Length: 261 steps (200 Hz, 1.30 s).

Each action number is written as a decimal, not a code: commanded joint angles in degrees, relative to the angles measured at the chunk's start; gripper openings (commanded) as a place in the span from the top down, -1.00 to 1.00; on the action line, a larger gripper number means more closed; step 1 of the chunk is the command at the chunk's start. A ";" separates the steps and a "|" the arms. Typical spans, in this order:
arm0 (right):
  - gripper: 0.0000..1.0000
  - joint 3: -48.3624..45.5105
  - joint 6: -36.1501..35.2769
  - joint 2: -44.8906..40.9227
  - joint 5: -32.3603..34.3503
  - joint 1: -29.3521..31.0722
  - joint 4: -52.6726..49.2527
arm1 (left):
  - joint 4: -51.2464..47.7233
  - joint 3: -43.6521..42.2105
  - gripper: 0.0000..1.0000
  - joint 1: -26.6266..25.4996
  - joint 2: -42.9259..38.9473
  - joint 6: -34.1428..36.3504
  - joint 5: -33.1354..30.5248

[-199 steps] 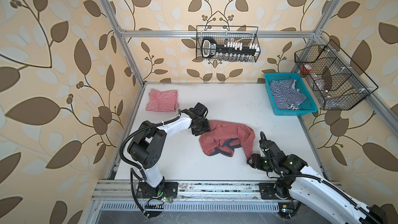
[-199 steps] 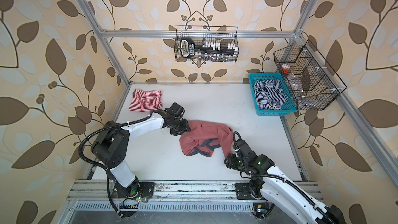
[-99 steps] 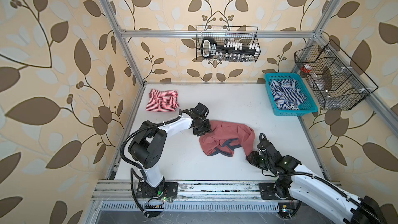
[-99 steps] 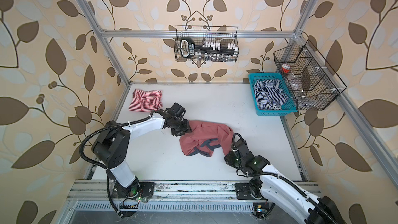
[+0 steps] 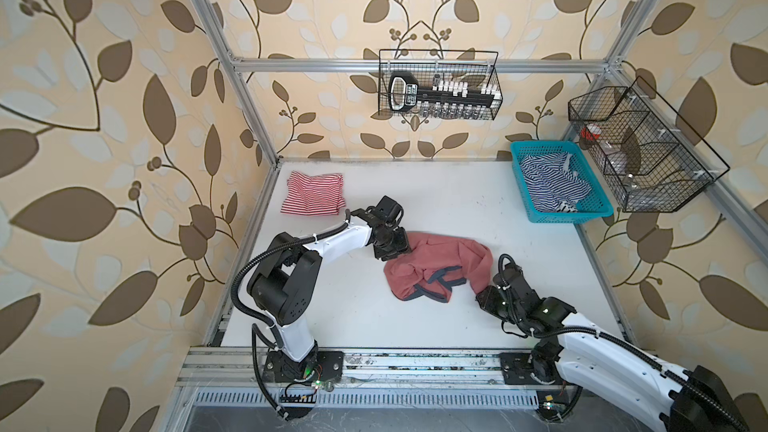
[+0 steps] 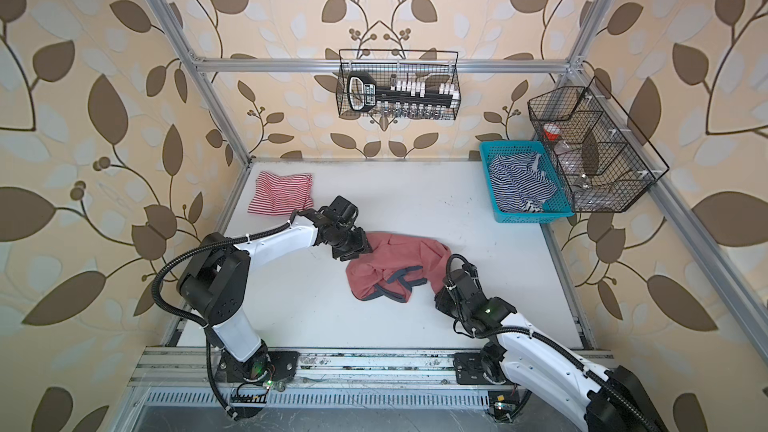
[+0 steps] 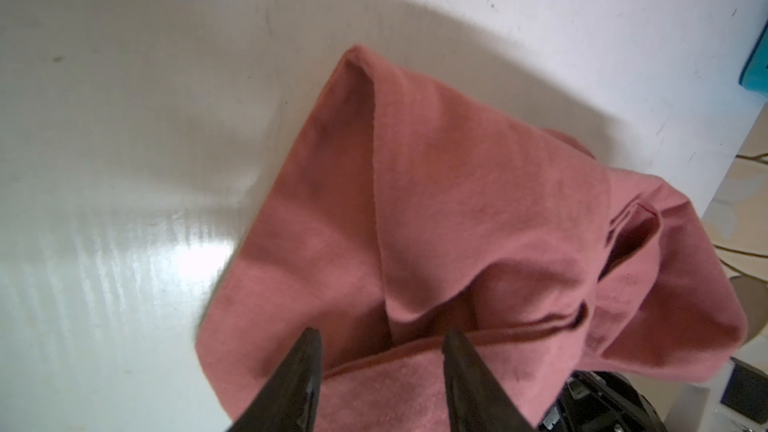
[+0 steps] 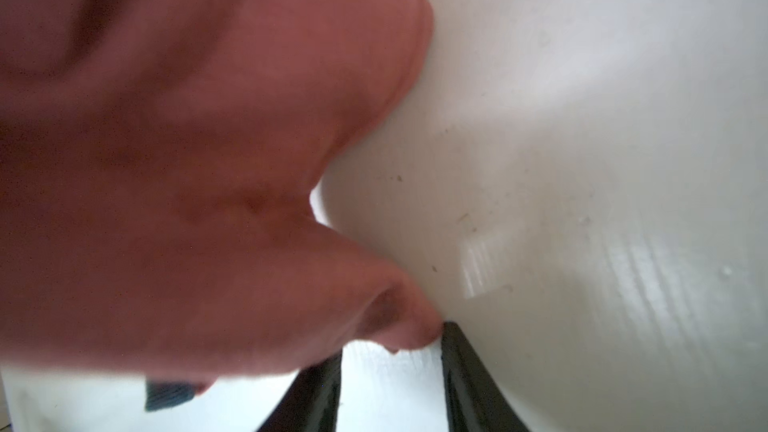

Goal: Fold and stack the tank tops

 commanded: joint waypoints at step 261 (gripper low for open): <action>1.00 22.45 -19.51 -6.05 8.87 -1.76 -23.07 | -5.20 3.57 -0.04 -1.65 -4.06 1.43 0.61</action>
